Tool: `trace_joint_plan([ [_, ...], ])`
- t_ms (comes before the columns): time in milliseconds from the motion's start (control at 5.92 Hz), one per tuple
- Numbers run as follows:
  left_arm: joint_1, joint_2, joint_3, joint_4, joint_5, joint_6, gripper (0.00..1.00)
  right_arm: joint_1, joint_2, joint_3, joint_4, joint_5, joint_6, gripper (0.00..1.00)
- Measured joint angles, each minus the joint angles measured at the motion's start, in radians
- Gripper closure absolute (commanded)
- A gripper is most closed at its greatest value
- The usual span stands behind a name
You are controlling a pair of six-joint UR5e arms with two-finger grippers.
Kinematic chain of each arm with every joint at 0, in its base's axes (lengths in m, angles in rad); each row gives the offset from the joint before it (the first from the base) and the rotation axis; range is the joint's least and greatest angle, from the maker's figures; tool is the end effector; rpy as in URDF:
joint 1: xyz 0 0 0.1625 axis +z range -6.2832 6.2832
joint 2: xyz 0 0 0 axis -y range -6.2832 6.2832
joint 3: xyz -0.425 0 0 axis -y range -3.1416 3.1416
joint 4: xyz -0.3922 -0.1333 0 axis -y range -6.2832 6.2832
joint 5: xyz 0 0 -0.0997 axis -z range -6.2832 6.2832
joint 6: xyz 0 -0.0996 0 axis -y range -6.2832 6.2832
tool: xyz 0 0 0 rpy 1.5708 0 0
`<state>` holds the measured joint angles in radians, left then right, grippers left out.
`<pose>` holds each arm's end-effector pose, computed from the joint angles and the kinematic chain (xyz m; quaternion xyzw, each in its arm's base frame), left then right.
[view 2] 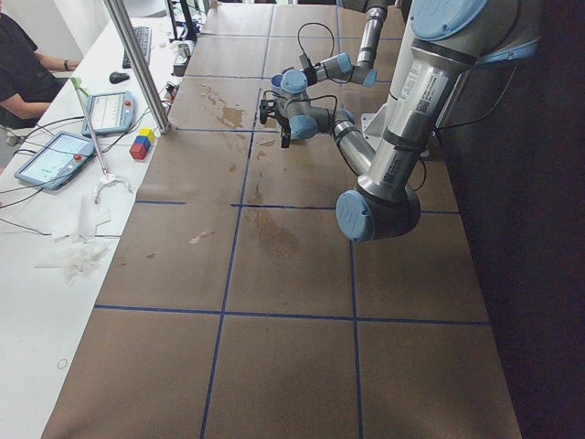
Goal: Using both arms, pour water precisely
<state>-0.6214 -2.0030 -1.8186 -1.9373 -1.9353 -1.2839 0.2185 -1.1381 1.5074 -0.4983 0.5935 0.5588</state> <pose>0.4418 -0.4366 0.2621 0.0745 0.5105 -0.0525 0.8550 -0.5507 -0.3434 0.3151 0.6244 -0.2724 0.0295 0.7315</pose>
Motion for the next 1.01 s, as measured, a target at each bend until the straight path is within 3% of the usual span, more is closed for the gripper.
trace_joint_plan([
  [507, 0.0, 0.044, -0.045, 0.0, 0.036, 0.0, 0.0, -0.039, 0.01, 0.001, -0.048, -0.008, -0.1, 0.89],
  [1014, 0.003, 0.058, -0.068, 0.001, 0.064, 0.001, 0.0, -0.04, 0.042, 0.003, -0.124, -0.091, -0.296, 0.96],
])
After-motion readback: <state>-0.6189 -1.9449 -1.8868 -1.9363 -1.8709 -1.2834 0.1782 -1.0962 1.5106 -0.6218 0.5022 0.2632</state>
